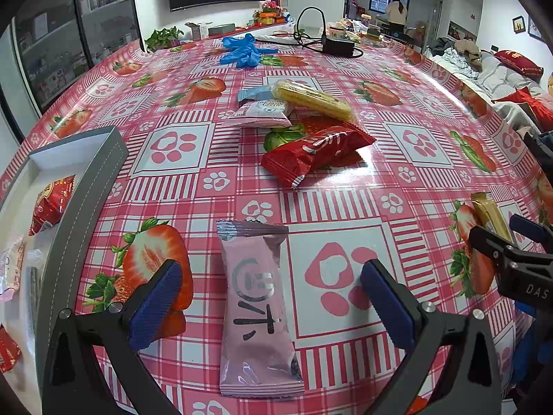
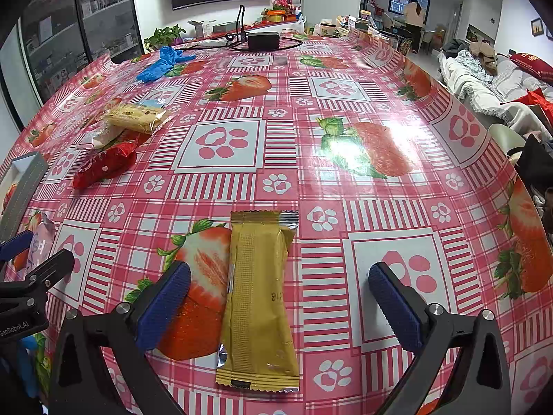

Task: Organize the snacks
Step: 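Lower the gold bar packet back onto the table and open right tool, then grasp the pink packet with left tool while right tool grasps gold bar packet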

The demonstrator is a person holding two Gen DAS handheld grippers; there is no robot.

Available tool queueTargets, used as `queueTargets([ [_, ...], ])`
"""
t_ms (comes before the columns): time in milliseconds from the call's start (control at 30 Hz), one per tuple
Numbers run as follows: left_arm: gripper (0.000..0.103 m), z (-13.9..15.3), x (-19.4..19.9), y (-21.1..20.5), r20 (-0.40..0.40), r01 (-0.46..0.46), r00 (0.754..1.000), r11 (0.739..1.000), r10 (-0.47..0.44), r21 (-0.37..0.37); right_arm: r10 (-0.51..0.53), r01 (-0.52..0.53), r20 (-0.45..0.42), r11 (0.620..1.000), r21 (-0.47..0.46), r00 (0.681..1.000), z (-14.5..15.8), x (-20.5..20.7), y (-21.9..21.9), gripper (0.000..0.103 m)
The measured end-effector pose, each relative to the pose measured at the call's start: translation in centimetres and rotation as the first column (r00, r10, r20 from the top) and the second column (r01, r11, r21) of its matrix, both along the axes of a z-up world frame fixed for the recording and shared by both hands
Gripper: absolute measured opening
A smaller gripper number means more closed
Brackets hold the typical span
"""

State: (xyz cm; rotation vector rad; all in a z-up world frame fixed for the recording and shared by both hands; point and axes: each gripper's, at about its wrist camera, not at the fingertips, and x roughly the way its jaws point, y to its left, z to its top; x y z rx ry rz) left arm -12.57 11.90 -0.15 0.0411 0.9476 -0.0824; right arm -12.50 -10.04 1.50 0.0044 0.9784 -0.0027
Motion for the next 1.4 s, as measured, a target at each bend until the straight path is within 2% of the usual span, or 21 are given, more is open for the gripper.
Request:
queueTargets([
  [1167, 0.103, 0.0, -0.01, -0.04, -0.002, -0.002, 1.0, 1.0, 0.002, 0.002, 0.0, 0.0, 0.0, 1.0, -0.003, 1.0, 0.02, -0.03, 0.03, 0.103],
  [1233, 0.103, 0.07, 0.06, 0.0, -0.009, -0.008, 1.0, 1.0, 0.008, 0.006, 0.003, -0.003, -0.01, 1.0, -0.006, 1.0, 0.11, 0.01, 0.05, 0.103],
  [1367, 0.102, 0.33, -0.04, -0.21, -0.062, -0.018, 0.998, 1.0, 0.018, 0.007, 0.011, -0.012, -0.098, 1.0, -0.005, 0.995, 0.42, 0.6, 0.2, 0.103],
  [1400, 0.099, 0.43, -0.19, -0.37, -0.077, -0.016, 0.997, 1.0, 0.017, 0.006, 0.022, -0.023, -0.115, 1.0, -0.004, 0.993, 0.46, 0.56, 0.3, 0.103],
])
